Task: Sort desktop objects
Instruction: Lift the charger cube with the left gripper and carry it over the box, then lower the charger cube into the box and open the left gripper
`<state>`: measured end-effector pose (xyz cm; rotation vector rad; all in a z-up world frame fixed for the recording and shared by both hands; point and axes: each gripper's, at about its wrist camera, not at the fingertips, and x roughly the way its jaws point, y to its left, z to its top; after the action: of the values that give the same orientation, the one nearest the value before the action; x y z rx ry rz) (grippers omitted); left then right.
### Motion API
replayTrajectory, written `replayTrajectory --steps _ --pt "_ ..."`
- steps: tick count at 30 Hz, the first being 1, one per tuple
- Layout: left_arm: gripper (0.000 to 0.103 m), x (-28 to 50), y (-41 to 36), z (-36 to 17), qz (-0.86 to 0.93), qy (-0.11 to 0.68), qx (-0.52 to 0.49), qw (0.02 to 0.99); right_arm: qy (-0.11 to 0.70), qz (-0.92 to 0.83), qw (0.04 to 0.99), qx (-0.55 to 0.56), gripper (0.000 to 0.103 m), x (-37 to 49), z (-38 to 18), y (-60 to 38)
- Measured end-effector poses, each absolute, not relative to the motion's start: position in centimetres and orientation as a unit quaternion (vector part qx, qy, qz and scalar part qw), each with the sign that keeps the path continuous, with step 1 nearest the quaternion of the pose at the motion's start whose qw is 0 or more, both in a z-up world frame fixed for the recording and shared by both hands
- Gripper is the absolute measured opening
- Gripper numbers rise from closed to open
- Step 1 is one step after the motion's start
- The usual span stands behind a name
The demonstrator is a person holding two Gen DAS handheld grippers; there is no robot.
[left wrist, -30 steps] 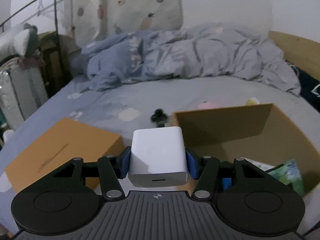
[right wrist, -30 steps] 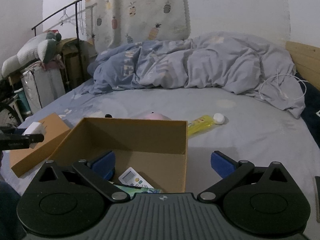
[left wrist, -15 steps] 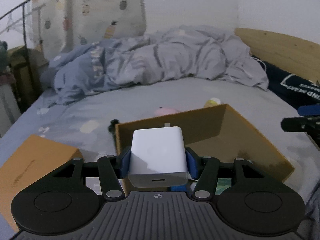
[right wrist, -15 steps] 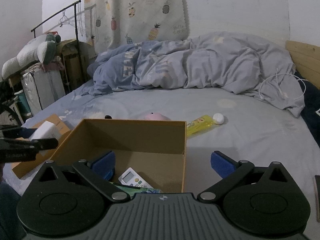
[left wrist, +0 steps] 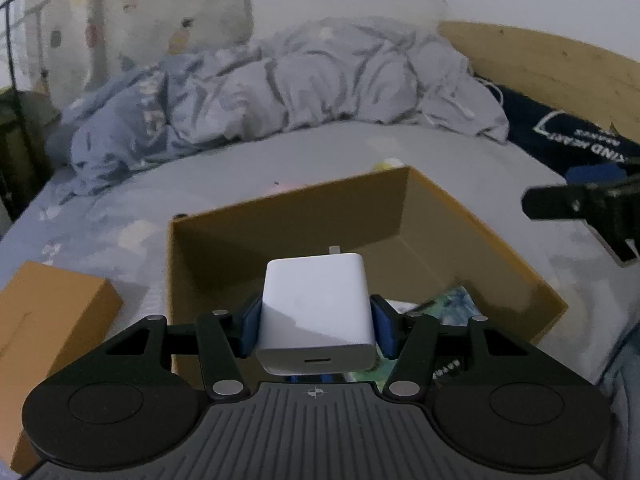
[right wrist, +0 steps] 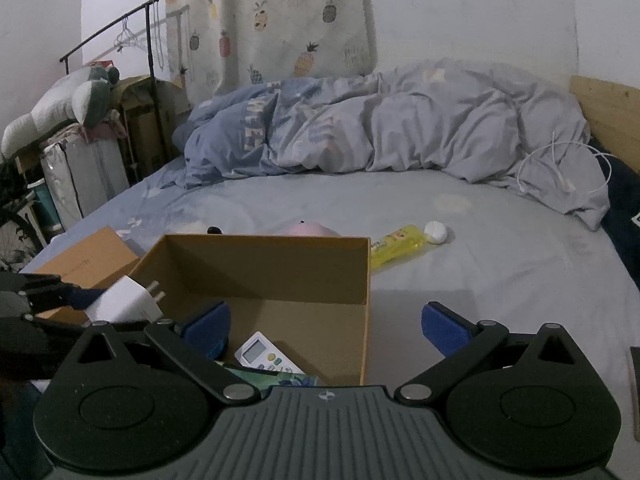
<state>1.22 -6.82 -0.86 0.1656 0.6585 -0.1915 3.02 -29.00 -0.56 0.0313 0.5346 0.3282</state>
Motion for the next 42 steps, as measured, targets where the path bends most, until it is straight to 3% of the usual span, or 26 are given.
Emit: replayTrajectory --steps 42 --pt "0.059 2.4 -11.7 -5.4 -0.126 0.393 0.112 0.904 0.271 0.163 0.949 0.011 0.103 3.2 -0.7 -29.0"
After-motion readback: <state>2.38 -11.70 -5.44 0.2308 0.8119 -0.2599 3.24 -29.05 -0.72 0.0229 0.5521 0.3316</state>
